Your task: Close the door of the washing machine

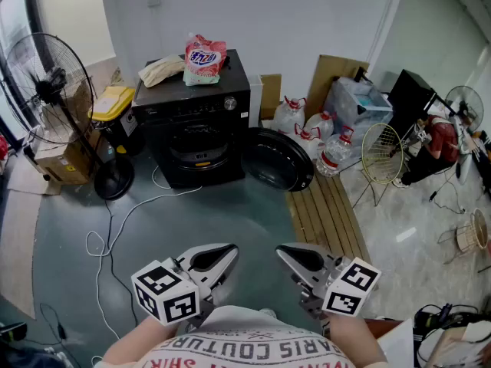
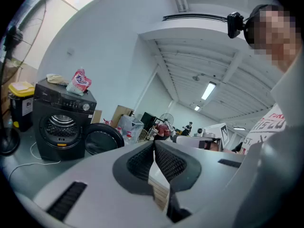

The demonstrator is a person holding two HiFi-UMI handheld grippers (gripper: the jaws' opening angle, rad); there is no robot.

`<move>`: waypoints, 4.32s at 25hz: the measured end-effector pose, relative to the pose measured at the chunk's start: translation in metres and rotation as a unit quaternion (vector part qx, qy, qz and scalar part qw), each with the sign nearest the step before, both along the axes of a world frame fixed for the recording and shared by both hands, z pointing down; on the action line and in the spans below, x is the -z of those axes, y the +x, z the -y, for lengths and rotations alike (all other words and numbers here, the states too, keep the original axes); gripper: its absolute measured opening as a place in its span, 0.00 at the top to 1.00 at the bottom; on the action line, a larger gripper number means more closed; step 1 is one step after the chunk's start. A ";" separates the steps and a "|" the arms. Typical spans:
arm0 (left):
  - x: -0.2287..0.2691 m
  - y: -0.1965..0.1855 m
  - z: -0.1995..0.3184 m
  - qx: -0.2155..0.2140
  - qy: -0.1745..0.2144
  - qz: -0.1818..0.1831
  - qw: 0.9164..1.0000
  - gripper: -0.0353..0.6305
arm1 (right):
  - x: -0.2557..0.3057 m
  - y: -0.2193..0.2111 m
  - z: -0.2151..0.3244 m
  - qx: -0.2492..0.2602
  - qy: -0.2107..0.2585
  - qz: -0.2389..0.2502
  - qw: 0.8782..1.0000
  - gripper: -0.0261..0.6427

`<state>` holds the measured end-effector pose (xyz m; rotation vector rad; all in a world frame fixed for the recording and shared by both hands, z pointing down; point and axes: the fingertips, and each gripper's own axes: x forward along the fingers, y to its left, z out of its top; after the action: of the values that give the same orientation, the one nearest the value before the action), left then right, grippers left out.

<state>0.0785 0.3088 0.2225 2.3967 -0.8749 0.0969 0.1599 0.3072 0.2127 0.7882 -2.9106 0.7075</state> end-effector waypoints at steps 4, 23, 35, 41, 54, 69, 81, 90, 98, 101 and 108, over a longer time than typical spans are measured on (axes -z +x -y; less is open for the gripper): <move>-0.016 -0.017 0.005 0.004 -0.008 -0.003 1.000 0.90 | -0.013 -0.015 0.003 -0.002 -0.004 -0.001 1.000 0.93; -0.051 -0.020 0.067 -0.013 -0.031 0.013 0.999 0.90 | -0.049 -0.010 0.066 -0.036 -0.039 0.026 0.998 0.93; -0.083 0.067 0.215 0.015 -0.087 0.039 0.995 0.90 | -0.073 0.080 0.214 -0.012 -0.076 0.041 0.996 0.93; -0.090 0.130 0.295 0.017 -0.092 0.047 0.995 0.90 | -0.090 0.155 0.289 -0.027 -0.089 0.020 0.995 0.93; -0.136 0.157 0.373 0.026 -0.119 0.062 0.991 0.90 | -0.147 0.224 0.410 -0.060 -0.069 -0.152 0.984 0.93; -0.217 0.105 0.473 0.075 -0.199 0.058 0.975 0.90 | -0.297 0.243 0.528 -0.101 -0.185 -0.222 0.952 0.93; -0.265 0.090 0.467 0.065 -0.232 0.122 0.963 0.90 | -0.398 0.241 0.542 -0.082 -0.189 -0.328 0.922 0.93; -0.289 0.079 0.452 0.082 -0.264 0.125 0.953 0.90 | -0.409 0.241 0.546 -0.085 -0.186 -0.327 0.922 0.93; -0.290 0.071 0.434 0.096 -0.266 0.123 0.951 0.90 | -0.411 0.235 0.539 -0.076 -0.186 -0.328 0.923 0.93; -0.290 0.068 0.424 0.101 -0.265 0.123 0.951 0.90 | -0.412 0.230 0.531 -0.069 -0.186 -0.328 0.924 0.93; -0.287 0.062 0.394 0.126 -0.260 0.115 0.950 0.90 | -0.415 0.213 0.506 -0.045 -0.182 -0.332 0.924 0.93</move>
<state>0.1405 -0.0850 0.5099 1.7916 -1.0975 0.4565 0.3730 -0.1992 0.6278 0.8960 -2.0752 0.7663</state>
